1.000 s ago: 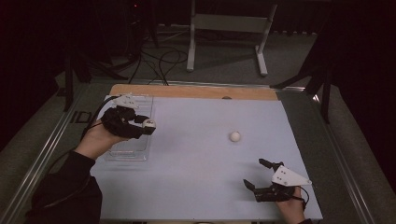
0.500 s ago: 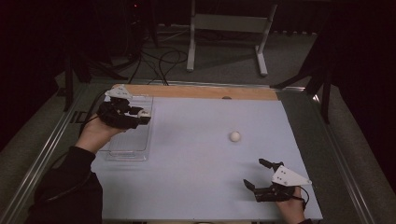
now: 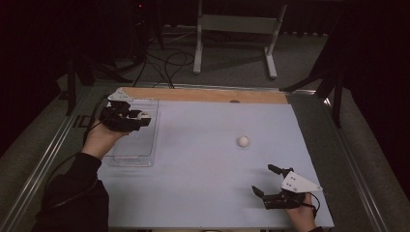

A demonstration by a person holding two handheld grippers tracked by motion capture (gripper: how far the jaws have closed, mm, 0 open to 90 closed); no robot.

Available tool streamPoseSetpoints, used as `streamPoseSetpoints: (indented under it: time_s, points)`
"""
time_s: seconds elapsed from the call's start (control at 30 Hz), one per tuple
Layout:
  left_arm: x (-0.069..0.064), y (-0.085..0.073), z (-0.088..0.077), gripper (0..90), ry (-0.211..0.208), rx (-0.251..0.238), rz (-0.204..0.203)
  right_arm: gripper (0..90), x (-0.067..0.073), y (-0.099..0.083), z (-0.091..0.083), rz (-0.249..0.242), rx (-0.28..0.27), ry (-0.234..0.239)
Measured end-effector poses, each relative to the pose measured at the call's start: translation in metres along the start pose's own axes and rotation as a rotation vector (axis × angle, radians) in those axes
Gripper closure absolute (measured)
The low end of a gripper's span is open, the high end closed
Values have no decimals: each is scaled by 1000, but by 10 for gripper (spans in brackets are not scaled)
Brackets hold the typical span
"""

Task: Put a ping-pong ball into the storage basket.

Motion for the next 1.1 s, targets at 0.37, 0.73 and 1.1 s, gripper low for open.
streamPoseSetpoints:
  time_s: [0.37, 0.73, 1.1]
  points:
    - [4, -17, 13, 523, -3, 36, -26, 81, 0, 0, 0, 1, 0, 1]
    - [8, -32, 26, 522, -11, 82, -49, 81, 0, 0, 0, -2, 0, 3]
    - [11, -45, 39, 522, -35, 128, -68, 81, 0, 0, 0, 1, -1, 5]
Point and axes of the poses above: each handheld gripper's, and its own axes: z roughly forward along the jaws, y roughly out of its top, x roughly to its left, the point moved 6 cm from there along z, roughly forward along the jaws
